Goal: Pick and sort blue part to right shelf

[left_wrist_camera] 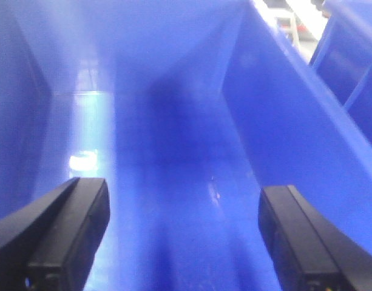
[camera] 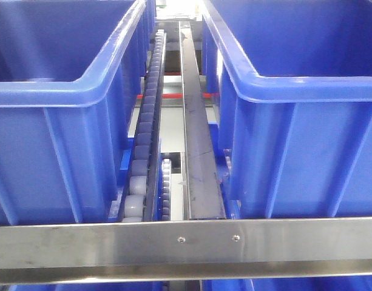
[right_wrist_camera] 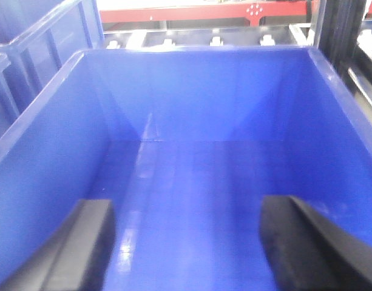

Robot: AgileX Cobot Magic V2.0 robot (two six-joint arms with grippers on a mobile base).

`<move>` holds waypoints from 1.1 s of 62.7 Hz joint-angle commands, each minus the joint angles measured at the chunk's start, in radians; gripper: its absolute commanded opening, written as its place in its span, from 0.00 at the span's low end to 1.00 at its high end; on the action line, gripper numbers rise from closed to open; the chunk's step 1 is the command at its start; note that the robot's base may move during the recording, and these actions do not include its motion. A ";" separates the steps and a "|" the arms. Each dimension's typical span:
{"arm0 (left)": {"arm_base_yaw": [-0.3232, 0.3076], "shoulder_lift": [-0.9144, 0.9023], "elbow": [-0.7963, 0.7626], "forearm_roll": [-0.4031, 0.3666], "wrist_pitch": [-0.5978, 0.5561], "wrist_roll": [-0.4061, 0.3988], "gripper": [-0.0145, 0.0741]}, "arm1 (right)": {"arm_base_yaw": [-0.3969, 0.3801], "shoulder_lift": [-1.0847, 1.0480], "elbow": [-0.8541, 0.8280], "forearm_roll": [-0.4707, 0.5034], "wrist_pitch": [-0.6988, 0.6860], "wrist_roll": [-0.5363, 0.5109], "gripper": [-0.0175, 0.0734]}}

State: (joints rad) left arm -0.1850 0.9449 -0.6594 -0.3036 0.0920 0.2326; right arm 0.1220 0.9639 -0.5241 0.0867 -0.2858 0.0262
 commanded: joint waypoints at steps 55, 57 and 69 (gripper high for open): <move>0.133 -0.160 -0.014 0.045 -0.107 -0.004 0.31 | -0.159 -0.142 -0.020 0.050 0.010 -0.064 0.25; 0.152 -0.174 -0.005 0.045 -0.107 -0.004 0.31 | -0.180 -0.164 -0.008 0.047 0.012 -0.066 0.25; 0.209 -0.319 0.086 -0.004 -0.107 -0.008 0.31 | -0.204 -0.323 0.077 0.027 0.049 -0.066 0.25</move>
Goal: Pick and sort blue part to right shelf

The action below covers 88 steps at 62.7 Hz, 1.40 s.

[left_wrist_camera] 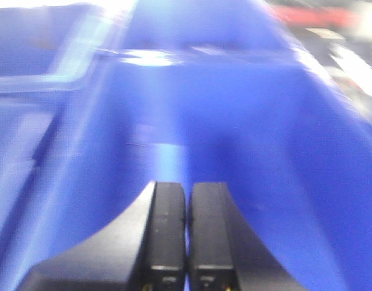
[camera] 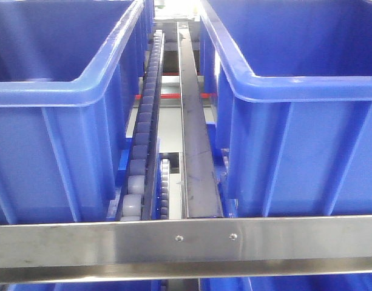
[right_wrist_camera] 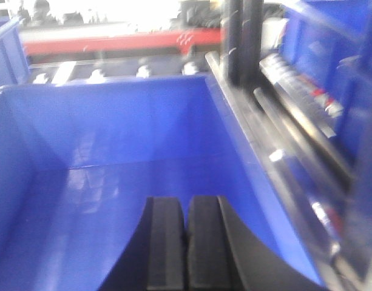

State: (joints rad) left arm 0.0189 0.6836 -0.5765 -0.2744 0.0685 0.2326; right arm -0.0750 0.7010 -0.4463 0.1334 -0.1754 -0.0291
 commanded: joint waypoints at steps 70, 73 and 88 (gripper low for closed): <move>0.003 -0.396 0.221 0.006 0.035 -0.008 0.31 | -0.007 -0.351 0.197 -0.019 -0.017 -0.011 0.25; 0.003 -0.396 0.221 0.006 0.035 -0.008 0.31 | -0.007 -0.358 0.206 -0.020 -0.016 -0.011 0.25; 0.003 -0.396 0.221 0.006 0.035 -0.008 0.31 | -0.007 -0.526 0.299 -0.071 -0.007 -0.011 0.25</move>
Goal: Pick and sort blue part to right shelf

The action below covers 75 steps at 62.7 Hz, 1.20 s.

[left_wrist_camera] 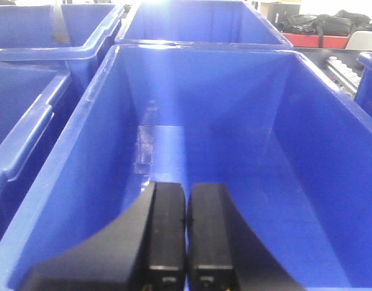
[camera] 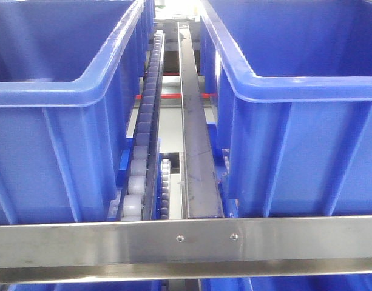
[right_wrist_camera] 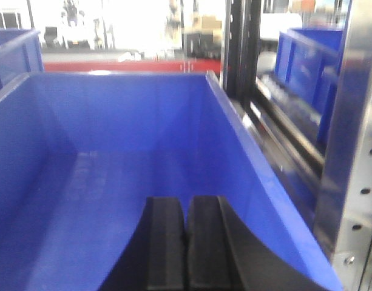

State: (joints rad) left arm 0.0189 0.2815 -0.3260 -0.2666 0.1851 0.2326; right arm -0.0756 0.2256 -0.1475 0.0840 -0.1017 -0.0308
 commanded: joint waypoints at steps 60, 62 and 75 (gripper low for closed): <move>0.003 0.006 -0.030 -0.002 -0.082 -0.008 0.31 | 0.035 -0.258 0.157 -0.006 0.029 -0.009 0.25; 0.003 0.006 -0.030 -0.002 -0.082 -0.008 0.31 | 0.035 -0.258 0.157 -0.006 0.029 -0.009 0.25; 0.003 0.006 -0.030 -0.002 -0.082 -0.008 0.31 | 0.035 -0.258 0.157 -0.006 0.029 -0.009 0.25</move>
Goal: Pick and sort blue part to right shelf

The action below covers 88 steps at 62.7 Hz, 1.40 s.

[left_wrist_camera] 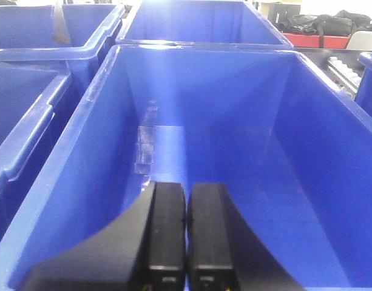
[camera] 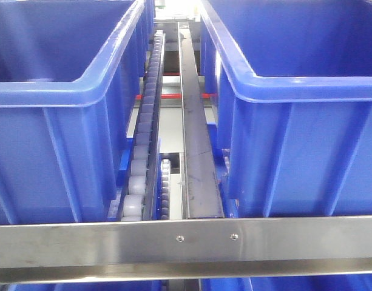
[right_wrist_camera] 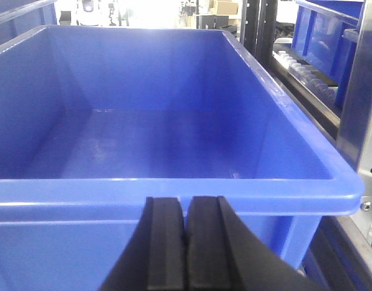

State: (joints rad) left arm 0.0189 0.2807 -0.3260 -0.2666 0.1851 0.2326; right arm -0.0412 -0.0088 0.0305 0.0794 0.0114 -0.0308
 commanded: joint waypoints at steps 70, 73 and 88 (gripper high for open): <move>-0.090 -0.309 0.357 0.137 -0.208 -0.115 0.31 | 0.001 -0.023 -0.021 -0.001 -0.083 -0.009 0.25; -0.090 -0.309 0.357 0.137 -0.208 -0.115 0.31 | 0.001 -0.023 -0.021 -0.001 -0.083 -0.009 0.25; -0.090 -0.309 0.357 0.132 -0.236 -0.117 0.31 | 0.001 -0.023 -0.021 -0.001 -0.083 -0.009 0.25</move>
State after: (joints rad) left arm -0.0636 -0.0070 0.0093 -0.1240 0.0529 0.1278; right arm -0.0412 -0.0104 0.0327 0.0794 0.0171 -0.0308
